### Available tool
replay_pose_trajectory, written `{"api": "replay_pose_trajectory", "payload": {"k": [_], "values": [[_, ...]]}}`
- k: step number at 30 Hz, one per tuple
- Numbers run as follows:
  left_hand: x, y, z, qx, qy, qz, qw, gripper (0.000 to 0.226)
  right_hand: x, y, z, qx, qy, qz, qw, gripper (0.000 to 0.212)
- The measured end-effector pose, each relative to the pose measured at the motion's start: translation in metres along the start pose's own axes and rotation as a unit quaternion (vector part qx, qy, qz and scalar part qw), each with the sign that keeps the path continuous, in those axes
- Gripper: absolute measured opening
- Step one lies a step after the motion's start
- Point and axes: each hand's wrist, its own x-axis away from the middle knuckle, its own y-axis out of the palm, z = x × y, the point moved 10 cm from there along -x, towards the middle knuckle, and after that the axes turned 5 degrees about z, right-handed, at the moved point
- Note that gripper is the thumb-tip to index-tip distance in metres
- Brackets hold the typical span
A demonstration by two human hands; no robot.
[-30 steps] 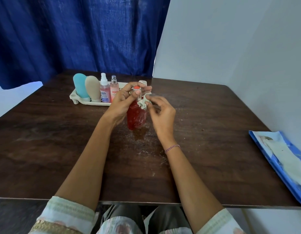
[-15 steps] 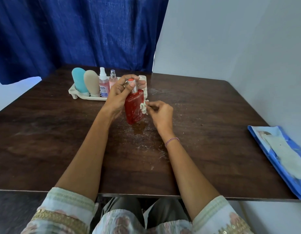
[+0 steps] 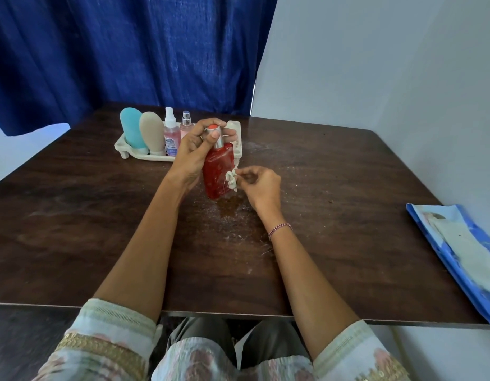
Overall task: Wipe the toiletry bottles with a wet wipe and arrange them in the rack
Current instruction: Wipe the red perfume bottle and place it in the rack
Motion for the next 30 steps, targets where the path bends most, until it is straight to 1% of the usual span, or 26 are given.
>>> {"api": "replay_pose_trajectory", "payload": {"k": [2,5,9,10,13,16,22,24,27,30], "values": [[0.000,-0.002,0.000,0.008,0.003,0.005,1.000,0.016,0.002,0.003,-0.003,-0.009,-0.003,-0.017,1.000,0.013],[-0.001,-0.004,0.000,0.013,0.005,0.012,1.000,0.016,0.004,0.000,-0.011,-0.027,-0.027,-0.013,0.999,0.014],[-0.001,-0.005,-0.001,0.021,0.004,0.017,1.000,0.016,0.003,0.006,0.001,0.015,0.009,-0.050,0.999,0.011],[-0.001,-0.007,-0.001,0.025,0.003,0.021,0.999,0.016,0.003,0.007,0.000,0.021,0.007,-0.056,0.998,0.011],[-0.001,-0.008,-0.001,0.031,0.002,0.029,0.999,0.016,0.005,0.005,-0.007,-0.005,-0.011,-0.048,0.999,0.013],[-0.001,-0.006,0.000,0.026,0.003,0.034,0.999,0.015,0.006,0.004,-0.006,-0.016,-0.004,-0.034,0.999,0.013],[0.000,-0.011,0.001,0.042,0.007,0.048,0.998,0.014,0.008,0.014,-0.003,-0.029,0.018,-0.093,0.995,0.014],[-0.001,-0.010,0.001,0.029,0.010,0.048,0.998,0.014,0.006,0.012,-0.002,-0.005,0.010,-0.083,0.996,0.013],[0.000,-0.013,0.002,0.036,0.013,0.049,0.998,0.014,0.005,0.011,-0.003,0.017,-0.001,-0.066,0.998,0.012],[0.000,-0.013,0.000,0.038,0.015,0.048,0.998,0.014,0.008,0.013,-0.001,-0.005,0.008,-0.094,0.996,0.012]]}}
